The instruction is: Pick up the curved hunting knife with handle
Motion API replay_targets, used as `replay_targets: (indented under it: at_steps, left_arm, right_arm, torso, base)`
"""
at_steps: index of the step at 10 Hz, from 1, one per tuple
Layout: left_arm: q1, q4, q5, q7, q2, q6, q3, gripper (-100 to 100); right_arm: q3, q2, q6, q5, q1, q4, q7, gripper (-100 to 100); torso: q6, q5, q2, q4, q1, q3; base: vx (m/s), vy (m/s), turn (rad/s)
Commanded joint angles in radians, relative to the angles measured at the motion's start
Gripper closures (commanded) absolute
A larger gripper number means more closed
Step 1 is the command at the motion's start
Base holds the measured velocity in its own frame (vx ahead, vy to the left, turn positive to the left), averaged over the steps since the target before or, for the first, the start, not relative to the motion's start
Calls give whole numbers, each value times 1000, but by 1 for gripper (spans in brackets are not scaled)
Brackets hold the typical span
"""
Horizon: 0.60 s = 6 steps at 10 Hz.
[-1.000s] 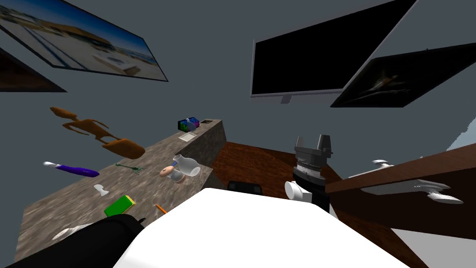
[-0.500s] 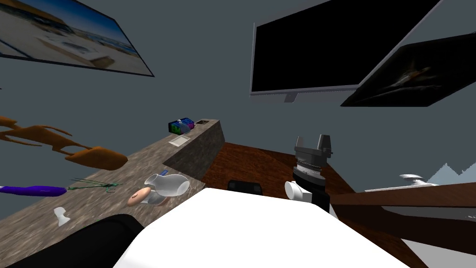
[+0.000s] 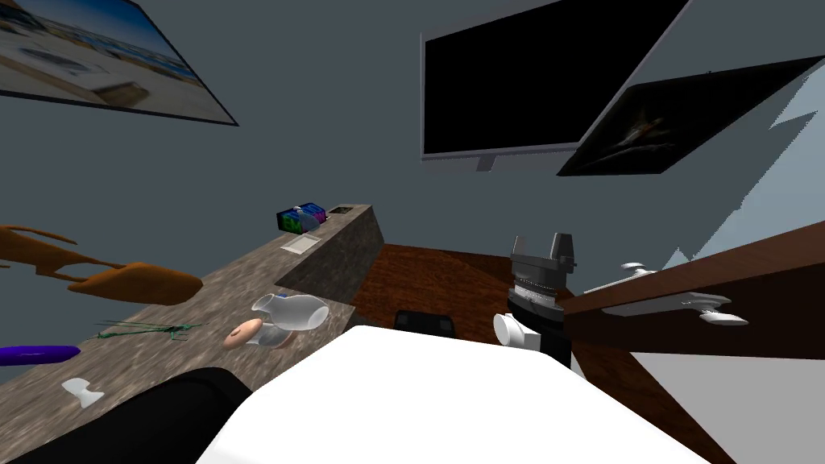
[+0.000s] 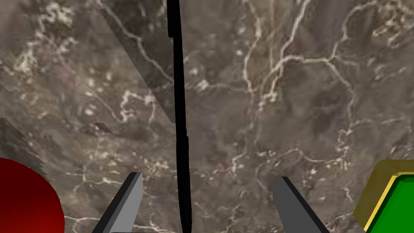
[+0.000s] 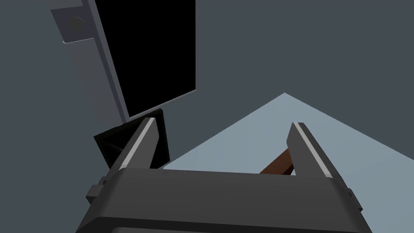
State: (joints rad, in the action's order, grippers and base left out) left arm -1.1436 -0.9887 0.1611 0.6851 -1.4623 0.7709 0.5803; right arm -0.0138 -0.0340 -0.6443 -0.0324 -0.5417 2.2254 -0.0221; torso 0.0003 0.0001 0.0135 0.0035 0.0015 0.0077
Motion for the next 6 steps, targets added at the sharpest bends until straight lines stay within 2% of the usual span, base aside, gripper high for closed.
replay_targets:
  at_steps: [1,2,3,4,5,6]
  left_arm:
    - [8,4,-9,-50,1,0,2,-100]
    - [8,4,-9,-60,1,0,2,-100]
    - [50,7,-57,-99,-9,-9,3,-100]
    - [50,7,-57,-121,-9,-9,3,-100]
    - [50,7,-57,-151,-9,-9,3,-100]
    - [91,11,-106,-182,-18,-19,4,-100]
  right_arm:
    - [0,0,0,0,0,0,0,0]
    - [0,0,0,0,0,0,0,0]
    - [0,0,0,0,0,0,0,0]
    - [0,0,0,0,0,0,0,0]
    - [0,0,0,0,0,0,0,0]
    - [0,0,0,0,0,0,0,0]
  torso:
    - [0,0,0,0,0,0]
    - [-1,0,-4,-1,0,-2]
    - [-1,0,-9,-2,0,-5]
    - [2,0,-6,-2,-1,-4]
    - [-1,0,-3,-1,-1,-2]
    - [-1,0,-5,-1,0,-3]
  base:
    - [-89,-10,3]
    - [-7,-6,42]
    - [-119,-23,-334]
    - [-168,-24,-154]
    - [-92,-16,54]
    - [-192,-23,-260]
